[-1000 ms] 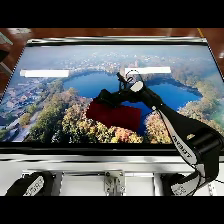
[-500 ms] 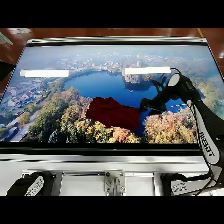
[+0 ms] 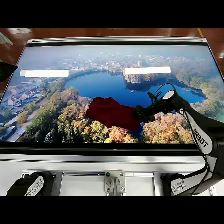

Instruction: Fold the shirts.

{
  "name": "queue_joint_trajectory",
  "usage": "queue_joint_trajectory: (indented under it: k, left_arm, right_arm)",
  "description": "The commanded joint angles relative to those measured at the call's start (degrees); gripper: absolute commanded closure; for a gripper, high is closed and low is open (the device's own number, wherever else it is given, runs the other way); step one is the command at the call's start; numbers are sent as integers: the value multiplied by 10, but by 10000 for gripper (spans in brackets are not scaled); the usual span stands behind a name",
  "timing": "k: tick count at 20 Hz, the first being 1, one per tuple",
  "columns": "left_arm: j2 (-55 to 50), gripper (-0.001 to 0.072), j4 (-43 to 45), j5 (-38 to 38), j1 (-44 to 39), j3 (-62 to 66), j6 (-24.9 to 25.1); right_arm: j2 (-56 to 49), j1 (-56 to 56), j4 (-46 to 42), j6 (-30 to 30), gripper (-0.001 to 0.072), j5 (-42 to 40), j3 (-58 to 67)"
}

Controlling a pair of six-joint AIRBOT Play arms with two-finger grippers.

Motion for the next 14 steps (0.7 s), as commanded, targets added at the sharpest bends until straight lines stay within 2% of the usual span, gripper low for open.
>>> queue_joint_trajectory:
  k: [1, 5, 7, 12, 14]
  left_arm:
    - [0, 670, 0, 9, -2, 0, 0]
    - [0, 670, 0, 27, -28, -9, 0]
    - [0, 670, 0, 48, -51, -27, 0]
    - [0, 669, -1, 177, -136, -123, -10]
    - [0, 669, -1, 219, -172, -166, -33]
  right_arm:
    - [-16, 32, 50, -11, 639, -36, 0]
    - [20, 22, 53, -76, 645, 3, 74]
    - [55, 13, 51, -70, 645, 17, 149]
    - [89, 17, -42, 63, 646, 34, 405]
    - [89, 2, -89, 86, 646, 39, 457]
